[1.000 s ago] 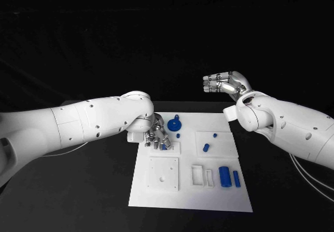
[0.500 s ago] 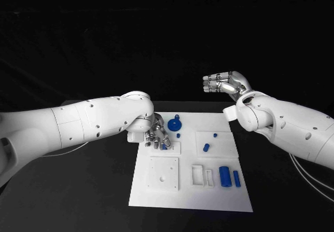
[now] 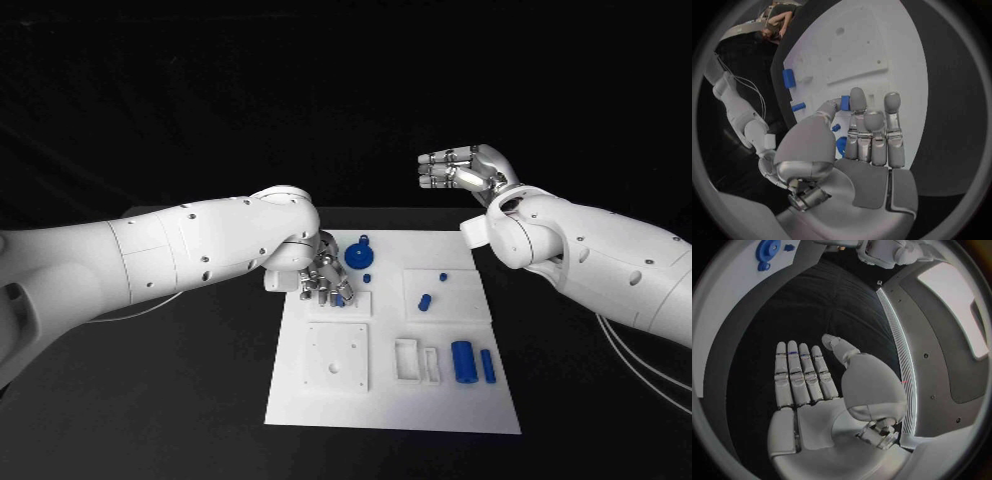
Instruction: Assemble the parts on the task board
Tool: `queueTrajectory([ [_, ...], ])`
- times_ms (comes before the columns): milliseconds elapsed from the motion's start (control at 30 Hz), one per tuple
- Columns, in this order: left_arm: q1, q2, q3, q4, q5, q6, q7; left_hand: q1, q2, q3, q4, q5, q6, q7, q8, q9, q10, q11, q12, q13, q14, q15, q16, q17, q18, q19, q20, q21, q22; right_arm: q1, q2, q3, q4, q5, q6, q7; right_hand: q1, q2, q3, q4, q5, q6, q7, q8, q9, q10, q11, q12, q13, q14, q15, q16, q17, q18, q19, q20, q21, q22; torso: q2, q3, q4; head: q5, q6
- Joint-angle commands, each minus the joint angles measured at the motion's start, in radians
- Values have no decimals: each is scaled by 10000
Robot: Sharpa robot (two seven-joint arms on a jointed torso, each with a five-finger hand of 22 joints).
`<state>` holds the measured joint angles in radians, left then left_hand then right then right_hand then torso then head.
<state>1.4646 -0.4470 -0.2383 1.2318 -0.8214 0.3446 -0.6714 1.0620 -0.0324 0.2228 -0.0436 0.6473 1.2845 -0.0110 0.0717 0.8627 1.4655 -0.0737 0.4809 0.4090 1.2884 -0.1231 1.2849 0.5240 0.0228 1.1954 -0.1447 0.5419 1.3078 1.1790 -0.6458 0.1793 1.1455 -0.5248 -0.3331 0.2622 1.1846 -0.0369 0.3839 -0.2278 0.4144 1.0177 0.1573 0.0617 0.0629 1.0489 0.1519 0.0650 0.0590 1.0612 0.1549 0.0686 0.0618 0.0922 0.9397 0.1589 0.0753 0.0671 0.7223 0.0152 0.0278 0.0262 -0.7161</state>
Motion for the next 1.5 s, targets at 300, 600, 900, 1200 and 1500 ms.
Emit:
queueTrajectory([
  [300,-56,114,-21,-123,-75,249,-90,375,424,1442,-1334,-179,68,-88,-29,75,394,-101,73,7,-20,-67,32,13,-60,19,-28,-26,182,-4,-6,6,30,-49,156,49,67,36,17,-30,1,-82,1,-3,-13,-62,4,-51,-15,-98,-7,-63,-16,132,-89,10,-6,-11,-11,-5,10,-52,-36],
  [600,-103,179,-22,-193,-75,-83,-61,405,475,1416,-1241,-337,92,-103,-25,113,408,-109,123,15,7,-76,55,40,-71,55,-36,-49,186,-4,-2,6,33,-49,174,43,70,35,-1,-28,3,-115,3,-3,-14,-74,8,-52,-15,-108,-2,-63,-15,132,-98,16,-7,-11,-5,-5,5,-67,-31],
  [900,-128,108,-18,-139,-34,-257,41,469,437,1457,-1279,-220,122,-109,-25,167,414,-121,178,19,44,-90,70,57,-69,88,-52,-48,193,-9,1,6,21,-49,208,33,70,43,-14,-27,-1,-132,6,-4,-15,-83,8,-50,-15,-119,-2,-62,-15,134,-111,21,-6,-11,-8,-7,3,-73,-8],
  [1200,-127,76,-9,-172,156,-119,80,480,391,1476,-1319,-135,158,-120,-25,221,420,-132,243,21,79,-101,113,141,-68,98,-64,-28,197,-22,14,6,5,-49,244,25,70,43,-14,-27,-1,-132,6,-4,-15,-83,8,-50,-15,-119,-2,-62,-15,134,-111,21,-6,-11,1,-3,4,-91,11],
  [1500,-114,45,3,-265,496,351,104,497,365,1495,-1376,-96,177,-125,-28,279,418,-142,308,21,107,-108,169,262,-74,97,-73,4,202,-34,21,6,-8,-49,271,17,72,52,-12,-34,-3,-144,2,-5,-16,-97,2,-52,-15,-141,2,-62,-15,133,-127,27,-7,-10,-5,4,8,-106,-5],
])
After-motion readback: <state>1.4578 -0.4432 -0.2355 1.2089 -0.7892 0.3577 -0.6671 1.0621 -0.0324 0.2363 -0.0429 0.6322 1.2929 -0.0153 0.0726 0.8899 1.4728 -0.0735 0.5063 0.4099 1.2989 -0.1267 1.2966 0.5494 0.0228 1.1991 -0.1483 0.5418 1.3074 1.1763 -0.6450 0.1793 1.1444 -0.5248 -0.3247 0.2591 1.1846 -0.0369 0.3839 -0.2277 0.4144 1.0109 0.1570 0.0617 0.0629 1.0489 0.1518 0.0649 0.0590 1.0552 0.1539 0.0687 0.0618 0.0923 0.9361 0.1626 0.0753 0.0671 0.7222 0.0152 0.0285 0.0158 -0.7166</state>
